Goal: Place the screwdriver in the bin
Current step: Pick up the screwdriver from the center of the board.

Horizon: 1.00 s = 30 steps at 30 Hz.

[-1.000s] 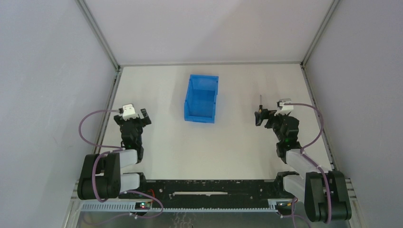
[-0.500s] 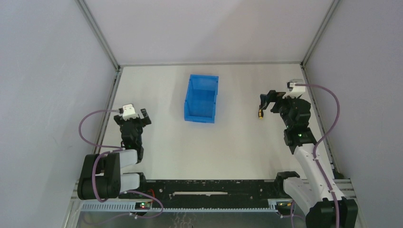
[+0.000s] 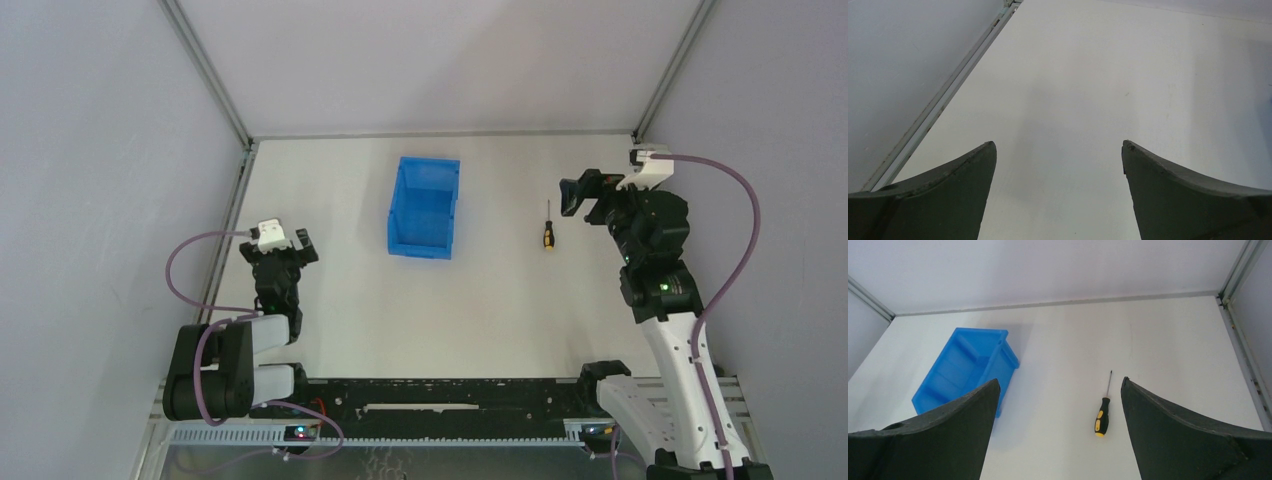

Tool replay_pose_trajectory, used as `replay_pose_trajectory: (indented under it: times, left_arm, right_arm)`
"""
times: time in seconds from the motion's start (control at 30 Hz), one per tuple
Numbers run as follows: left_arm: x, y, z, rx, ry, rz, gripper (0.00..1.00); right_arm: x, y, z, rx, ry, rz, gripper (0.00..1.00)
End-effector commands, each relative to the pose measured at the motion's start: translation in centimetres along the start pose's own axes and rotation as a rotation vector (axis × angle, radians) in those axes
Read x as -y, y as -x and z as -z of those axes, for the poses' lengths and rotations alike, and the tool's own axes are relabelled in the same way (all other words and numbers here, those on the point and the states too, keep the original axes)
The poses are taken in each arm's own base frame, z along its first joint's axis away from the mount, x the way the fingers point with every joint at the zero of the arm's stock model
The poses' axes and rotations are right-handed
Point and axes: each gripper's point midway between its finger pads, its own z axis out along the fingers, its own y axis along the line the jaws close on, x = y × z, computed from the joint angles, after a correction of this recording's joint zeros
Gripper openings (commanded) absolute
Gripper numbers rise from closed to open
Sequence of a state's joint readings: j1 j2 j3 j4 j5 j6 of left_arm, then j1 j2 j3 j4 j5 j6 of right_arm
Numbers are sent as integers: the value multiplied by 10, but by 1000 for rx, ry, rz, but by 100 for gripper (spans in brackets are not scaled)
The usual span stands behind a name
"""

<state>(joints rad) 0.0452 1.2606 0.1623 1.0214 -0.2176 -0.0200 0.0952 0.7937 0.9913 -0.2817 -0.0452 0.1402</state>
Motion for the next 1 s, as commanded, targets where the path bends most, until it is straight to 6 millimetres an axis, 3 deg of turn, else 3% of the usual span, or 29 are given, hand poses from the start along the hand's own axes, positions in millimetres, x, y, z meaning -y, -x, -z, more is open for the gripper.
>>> replay_pose_trajectory:
  times: [0.0, 0.2, 0.47, 0.97]
  left_arm:
    - [2, 22, -7, 59, 4, 18, 100]
    - [2, 22, -7, 59, 4, 18, 100]
    - [2, 21, -7, 59, 5, 17, 100]
    - [2, 22, -7, 59, 5, 18, 100]
  right_arm:
    - [-2, 10, 14, -20, -16, -3, 100]
    - [-3, 17, 20, -13, -22, 3, 100]
    - [1, 4, -4, -84, -38, 2, 99]
    - [36, -100, -88, -397, -173, 28, 99]
